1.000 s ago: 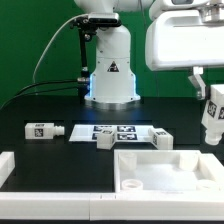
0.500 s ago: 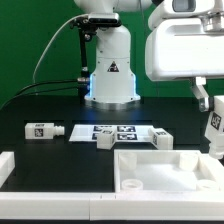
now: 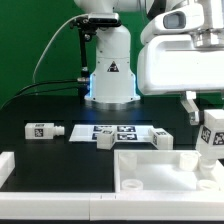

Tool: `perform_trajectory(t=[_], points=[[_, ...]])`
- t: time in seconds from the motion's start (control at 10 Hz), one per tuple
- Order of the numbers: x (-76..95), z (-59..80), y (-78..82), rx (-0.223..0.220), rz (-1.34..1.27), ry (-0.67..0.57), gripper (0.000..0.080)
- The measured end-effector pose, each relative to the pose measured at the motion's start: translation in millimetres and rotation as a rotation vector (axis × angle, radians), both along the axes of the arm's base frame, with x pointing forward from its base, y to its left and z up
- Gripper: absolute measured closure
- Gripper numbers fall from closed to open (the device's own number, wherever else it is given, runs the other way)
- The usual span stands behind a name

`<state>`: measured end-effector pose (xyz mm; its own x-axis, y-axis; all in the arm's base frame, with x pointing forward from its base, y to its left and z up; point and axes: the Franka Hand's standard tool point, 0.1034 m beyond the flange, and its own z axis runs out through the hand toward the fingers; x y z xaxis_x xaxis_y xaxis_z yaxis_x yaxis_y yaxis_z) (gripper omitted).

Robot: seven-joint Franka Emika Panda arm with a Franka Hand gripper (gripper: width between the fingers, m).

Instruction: Assemble square table

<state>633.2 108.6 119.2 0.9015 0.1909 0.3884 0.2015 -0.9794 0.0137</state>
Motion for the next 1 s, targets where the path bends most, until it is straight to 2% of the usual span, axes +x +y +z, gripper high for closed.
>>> perform_trajectory(t=[1.0], points=[[-6.3, -37.9, 2.9, -0.006, 0.008, -0.015, 0.0509]])
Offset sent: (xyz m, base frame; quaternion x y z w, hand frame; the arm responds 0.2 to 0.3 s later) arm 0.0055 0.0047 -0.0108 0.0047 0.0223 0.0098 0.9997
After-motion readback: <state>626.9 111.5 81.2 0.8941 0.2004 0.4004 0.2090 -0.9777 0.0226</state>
